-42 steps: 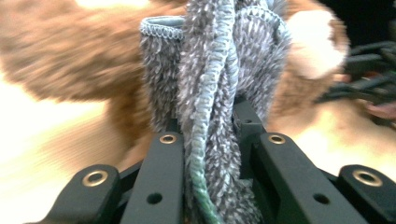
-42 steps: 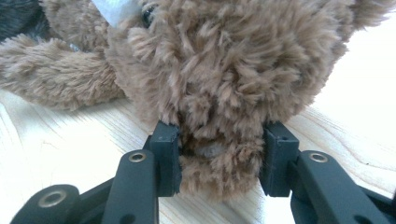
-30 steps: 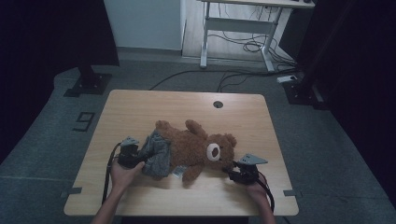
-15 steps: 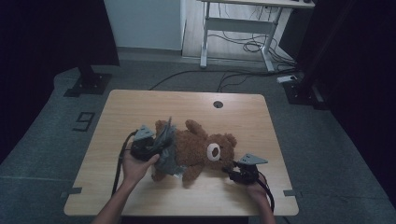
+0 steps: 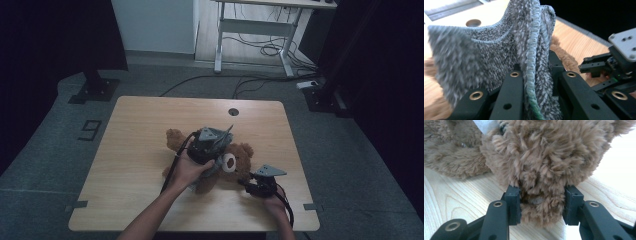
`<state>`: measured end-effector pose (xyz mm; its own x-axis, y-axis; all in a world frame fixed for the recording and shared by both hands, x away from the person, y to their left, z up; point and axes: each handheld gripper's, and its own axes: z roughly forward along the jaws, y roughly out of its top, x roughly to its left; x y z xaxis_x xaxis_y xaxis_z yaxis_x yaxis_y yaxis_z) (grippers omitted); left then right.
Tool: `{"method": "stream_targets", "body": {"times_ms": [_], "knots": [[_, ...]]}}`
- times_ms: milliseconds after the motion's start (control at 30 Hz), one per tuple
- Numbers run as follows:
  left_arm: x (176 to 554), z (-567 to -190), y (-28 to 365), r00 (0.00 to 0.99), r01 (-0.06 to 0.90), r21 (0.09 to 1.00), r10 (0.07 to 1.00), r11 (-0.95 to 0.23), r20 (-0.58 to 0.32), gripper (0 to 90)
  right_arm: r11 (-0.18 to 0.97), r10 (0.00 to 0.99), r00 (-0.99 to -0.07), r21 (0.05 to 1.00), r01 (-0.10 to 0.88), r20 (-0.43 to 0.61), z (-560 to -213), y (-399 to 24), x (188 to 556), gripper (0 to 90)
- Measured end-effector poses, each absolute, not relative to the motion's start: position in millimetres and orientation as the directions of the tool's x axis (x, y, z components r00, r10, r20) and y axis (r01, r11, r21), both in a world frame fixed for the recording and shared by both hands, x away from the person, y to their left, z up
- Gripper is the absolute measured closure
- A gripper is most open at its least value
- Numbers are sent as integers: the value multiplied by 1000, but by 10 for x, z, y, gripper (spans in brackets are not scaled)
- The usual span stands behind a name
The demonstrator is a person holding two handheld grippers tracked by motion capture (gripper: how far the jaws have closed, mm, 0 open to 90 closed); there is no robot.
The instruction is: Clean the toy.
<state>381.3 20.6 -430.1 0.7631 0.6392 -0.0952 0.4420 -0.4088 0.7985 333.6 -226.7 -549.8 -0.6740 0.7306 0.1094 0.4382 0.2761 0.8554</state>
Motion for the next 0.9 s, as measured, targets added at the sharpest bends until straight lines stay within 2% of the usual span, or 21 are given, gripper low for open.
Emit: {"method": "stream_targets", "body": {"times_ms": [167, 267, 400, 700, 900], "knots": [[3899, -4517, 174, 751, 471, 744, 658, -474, -57, 784, 274, 730, -674, 855, 441, 113, -5498, -2268, 3336, 576], [3934, -4542, 292, 733, 498, 754, 672, -428, -103, 785, 275, 732, -672, 855, 439, 110, -5498, -2267, 3335, 576], [3935, -4489, 465, 720, 498, 765, 686, -408, -103, 786, 273, 734, -670, 856, 440, 110, -5497, -2265, 3334, 576], [3955, -4385, 1050, 646, 514, 788, 757, -338, -96, 788, 270, 735, -668, 855, 444, 114, -5498, -2265, 3336, 577], [4067, -4498, 1451, 568, 565, 767, 817, -305, -94, 789, 267, 734, -668, 855, 445, 119, -5498, -2266, 3338, 578]]}}
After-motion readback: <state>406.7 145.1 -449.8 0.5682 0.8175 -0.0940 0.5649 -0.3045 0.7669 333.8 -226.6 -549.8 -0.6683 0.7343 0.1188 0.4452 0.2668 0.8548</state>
